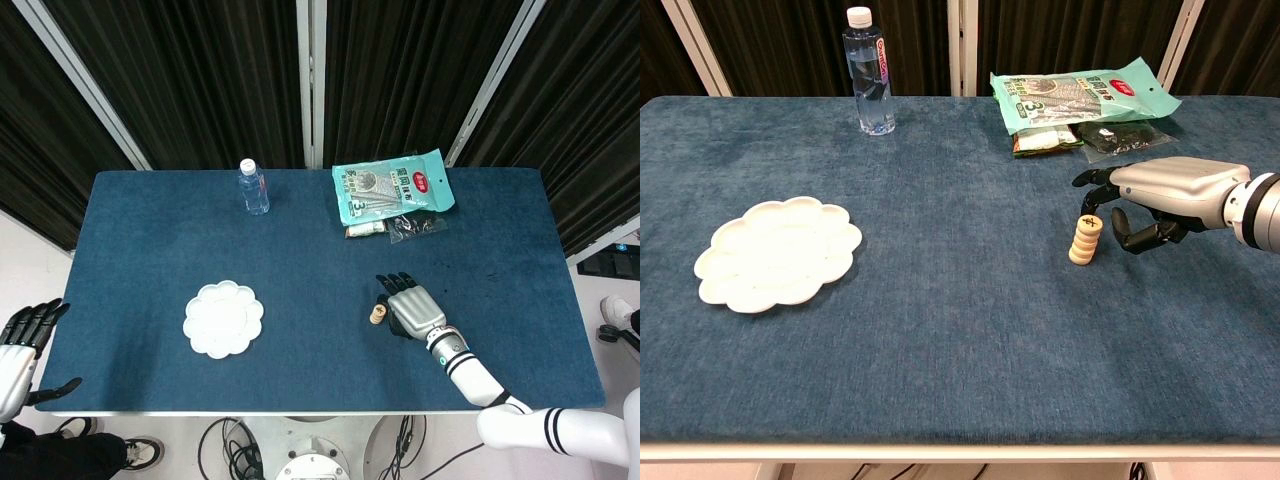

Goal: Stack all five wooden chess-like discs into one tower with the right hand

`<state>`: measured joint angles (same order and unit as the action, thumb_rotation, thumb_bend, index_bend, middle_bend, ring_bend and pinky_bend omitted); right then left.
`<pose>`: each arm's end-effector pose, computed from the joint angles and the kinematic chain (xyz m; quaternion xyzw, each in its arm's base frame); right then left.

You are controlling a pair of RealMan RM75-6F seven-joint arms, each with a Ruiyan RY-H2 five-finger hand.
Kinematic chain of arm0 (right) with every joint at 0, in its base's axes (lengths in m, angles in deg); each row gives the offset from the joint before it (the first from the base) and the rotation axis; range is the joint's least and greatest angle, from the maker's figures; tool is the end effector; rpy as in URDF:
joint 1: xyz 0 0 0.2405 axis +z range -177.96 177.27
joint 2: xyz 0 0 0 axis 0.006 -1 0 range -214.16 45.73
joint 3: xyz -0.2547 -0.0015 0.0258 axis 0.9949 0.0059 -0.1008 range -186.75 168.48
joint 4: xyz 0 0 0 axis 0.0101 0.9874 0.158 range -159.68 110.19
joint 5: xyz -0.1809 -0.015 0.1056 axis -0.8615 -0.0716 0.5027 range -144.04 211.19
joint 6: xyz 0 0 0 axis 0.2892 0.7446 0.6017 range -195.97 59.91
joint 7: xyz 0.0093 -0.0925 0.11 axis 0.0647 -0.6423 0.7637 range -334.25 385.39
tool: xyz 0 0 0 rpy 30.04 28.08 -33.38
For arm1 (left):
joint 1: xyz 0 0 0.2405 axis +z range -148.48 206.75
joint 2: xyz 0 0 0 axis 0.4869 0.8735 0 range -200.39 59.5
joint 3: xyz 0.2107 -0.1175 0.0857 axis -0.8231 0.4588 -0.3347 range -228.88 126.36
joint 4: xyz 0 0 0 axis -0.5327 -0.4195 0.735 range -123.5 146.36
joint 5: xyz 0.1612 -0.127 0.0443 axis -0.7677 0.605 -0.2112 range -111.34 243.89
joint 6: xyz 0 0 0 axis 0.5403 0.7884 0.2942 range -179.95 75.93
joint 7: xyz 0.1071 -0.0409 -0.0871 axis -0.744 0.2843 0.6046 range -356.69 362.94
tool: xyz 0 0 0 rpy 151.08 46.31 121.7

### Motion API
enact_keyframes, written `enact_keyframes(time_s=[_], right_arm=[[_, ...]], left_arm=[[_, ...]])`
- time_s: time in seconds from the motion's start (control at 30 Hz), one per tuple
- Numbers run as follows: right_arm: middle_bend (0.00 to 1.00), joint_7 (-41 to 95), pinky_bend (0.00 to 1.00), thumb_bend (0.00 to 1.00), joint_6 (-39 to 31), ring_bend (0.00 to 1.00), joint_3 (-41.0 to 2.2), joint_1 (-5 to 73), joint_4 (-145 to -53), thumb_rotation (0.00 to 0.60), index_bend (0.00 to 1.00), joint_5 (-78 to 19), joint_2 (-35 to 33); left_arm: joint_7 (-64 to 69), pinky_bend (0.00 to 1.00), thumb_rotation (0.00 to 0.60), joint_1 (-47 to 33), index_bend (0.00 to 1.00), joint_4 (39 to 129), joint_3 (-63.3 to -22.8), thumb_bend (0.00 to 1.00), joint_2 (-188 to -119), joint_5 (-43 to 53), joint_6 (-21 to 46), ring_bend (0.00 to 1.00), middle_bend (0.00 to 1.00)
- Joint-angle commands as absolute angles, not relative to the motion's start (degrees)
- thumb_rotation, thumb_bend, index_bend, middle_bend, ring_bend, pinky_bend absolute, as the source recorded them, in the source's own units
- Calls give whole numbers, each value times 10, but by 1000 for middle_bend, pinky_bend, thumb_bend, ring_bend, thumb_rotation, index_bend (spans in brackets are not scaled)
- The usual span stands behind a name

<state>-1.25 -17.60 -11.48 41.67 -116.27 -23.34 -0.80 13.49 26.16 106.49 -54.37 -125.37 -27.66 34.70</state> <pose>-0.1828 -0.3063 -0.0214 0.7942 -0.3931 0.2539 0.3876 -0.3072 0.1476 0.1877 -0.6249 -0.4167 -0.3941 0.5297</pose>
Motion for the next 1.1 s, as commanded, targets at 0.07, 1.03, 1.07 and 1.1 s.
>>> enact_keyframes(time_s=[0.07,1.03,1.07,1.1], right_arm=[[0,-17,0,869,-174,0,-113,416,-1166,404,337,-231,-9],[0,-30,0,873,-170,0,-109,420,-1174,402,337,-224,-10],[0,-30,0,874,-169,0,-109,420,-1174,402,337,-224,-10],[0,-30,0,874,-169,0,-108,420,-1174,402,337,-223,-10]], left_arm=[[133,0,600,262,64,1066,-544,0,-1254,-278,350,0,4],[132,0,600,262,64,1067,-544,0,-1254,-277,348,0,4],[132,0,600,262,64,1067,-544,0,-1254,-277,349,0,4],[132,0,600,262,64,1067,-544,0,-1254,-277,349,0,4]])
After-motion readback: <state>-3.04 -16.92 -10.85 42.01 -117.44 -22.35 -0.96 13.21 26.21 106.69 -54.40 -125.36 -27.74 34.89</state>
